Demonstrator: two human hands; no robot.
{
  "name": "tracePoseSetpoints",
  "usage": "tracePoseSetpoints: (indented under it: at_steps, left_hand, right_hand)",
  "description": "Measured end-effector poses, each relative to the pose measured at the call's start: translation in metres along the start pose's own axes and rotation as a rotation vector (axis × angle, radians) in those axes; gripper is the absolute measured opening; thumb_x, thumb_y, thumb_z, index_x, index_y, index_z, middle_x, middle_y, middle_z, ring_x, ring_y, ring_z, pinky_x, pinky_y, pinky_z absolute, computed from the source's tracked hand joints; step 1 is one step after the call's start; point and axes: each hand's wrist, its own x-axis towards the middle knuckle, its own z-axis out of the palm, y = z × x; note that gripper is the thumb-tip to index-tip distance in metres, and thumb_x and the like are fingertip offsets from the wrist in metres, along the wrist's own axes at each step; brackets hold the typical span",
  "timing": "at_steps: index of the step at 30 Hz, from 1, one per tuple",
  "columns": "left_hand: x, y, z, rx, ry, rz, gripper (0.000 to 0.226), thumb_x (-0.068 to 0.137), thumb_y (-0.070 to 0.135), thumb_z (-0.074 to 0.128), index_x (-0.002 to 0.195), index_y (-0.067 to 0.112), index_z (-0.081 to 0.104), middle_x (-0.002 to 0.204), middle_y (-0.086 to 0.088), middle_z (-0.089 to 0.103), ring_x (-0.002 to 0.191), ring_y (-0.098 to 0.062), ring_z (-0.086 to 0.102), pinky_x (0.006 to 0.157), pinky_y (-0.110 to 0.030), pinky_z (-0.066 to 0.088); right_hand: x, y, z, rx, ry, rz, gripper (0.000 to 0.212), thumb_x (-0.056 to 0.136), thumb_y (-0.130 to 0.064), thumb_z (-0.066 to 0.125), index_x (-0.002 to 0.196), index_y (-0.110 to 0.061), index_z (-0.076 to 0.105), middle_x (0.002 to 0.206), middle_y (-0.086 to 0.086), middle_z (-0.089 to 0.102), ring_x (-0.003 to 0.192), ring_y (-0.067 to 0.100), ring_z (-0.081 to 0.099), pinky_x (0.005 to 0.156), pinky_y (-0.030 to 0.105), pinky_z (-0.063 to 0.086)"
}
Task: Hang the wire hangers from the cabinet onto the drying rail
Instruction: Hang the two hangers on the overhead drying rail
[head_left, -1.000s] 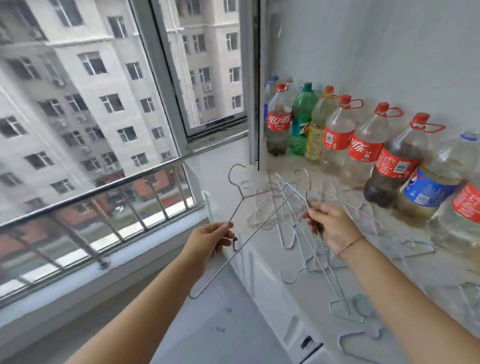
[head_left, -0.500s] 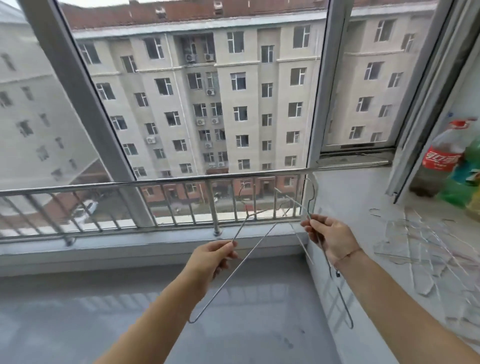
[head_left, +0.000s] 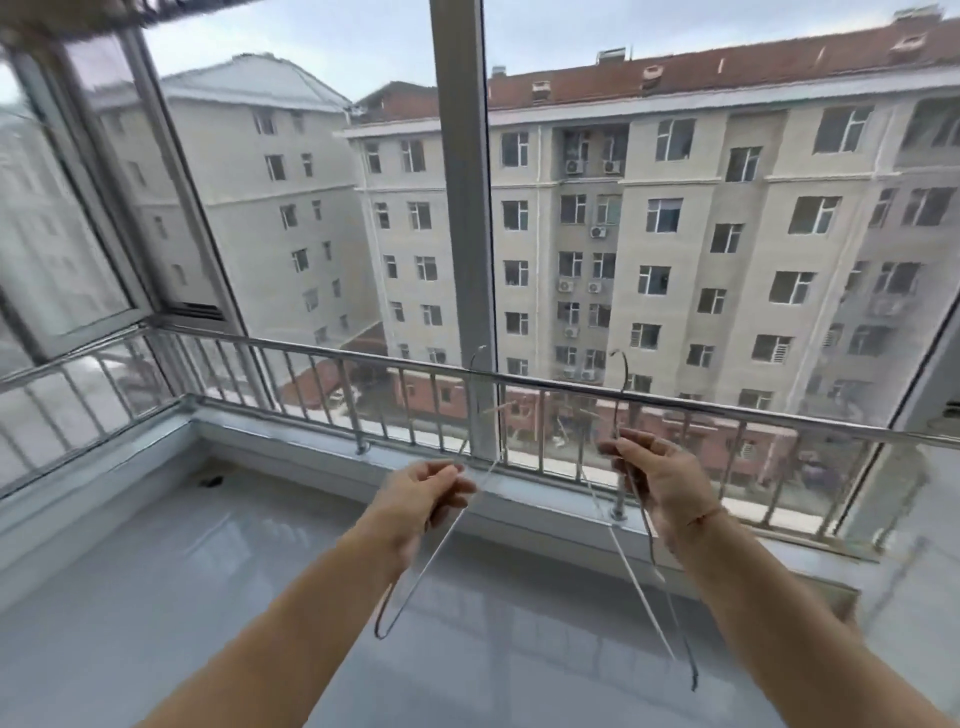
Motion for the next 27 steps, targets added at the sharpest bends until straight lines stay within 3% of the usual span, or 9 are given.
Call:
tracePoseSetpoints:
  at_steps: [4,13,19,24,27]
  left_hand:
    - [0.004,0.029,-0.055,-0.069,0.08,0.044,0.012,0.096,0.004,0.045,0.091,0.007,0.055,0.056,0.002,0.069,0.042,-0.002,0.058,0.039,-0.011,0.041]
    - [0.032,0.075,-0.154,-0.212,0.225,0.11,0.013,0.095,0.003,0.046,0.088,0.008,0.055,0.054,0.001,0.067,0.042,-0.004,0.058,0.04,-0.013,0.042]
    - [0.073,0.105,-0.209,-0.302,0.298,0.129,0.012,0.094,0.002,0.049,0.09,0.006,0.059,0.069,-0.004,0.061,0.049,-0.005,0.056,0.042,-0.014,0.044]
    - [0.107,0.142,-0.257,-0.329,0.38,0.158,0.011,0.093,0.002,0.05,0.092,0.002,0.062,0.066,-0.003,0.058,0.046,-0.003,0.053,0.042,-0.012,0.044]
    - [0.122,0.162,-0.286,-0.28,0.439,0.19,0.012,0.092,0.004,0.053,0.095,0.001,0.064,0.065,-0.002,0.059,0.048,-0.004,0.05,0.043,-0.013,0.044]
  right_hand:
    - [0.007,0.007,0.076,0.014,-0.108,0.015,0.012,0.088,-0.001,0.055,0.097,-0.006,0.061,0.061,-0.002,0.071,0.061,0.013,0.054,0.046,0.013,0.04]
    - [0.045,0.026,0.224,0.028,-0.333,0.038,0.015,0.087,0.0,0.057,0.101,-0.004,0.061,0.064,0.0,0.073,0.052,0.007,0.056,0.048,0.014,0.04]
    - [0.088,0.028,0.311,0.045,-0.459,0.039,0.011,0.086,0.0,0.058,0.088,-0.008,0.066,0.065,0.0,0.073,0.066,0.015,0.053,0.063,0.021,0.04]
    - [0.127,0.017,0.387,0.024,-0.536,0.03,0.013,0.086,-0.001,0.058,0.096,-0.006,0.063,0.063,-0.001,0.072,0.062,0.013,0.055,0.053,0.016,0.043]
    - [0.143,0.011,0.431,0.02,-0.584,0.007,0.015,0.084,-0.001,0.06,0.096,-0.009,0.064,0.063,0.0,0.071,0.063,0.013,0.056,0.055,0.02,0.04]
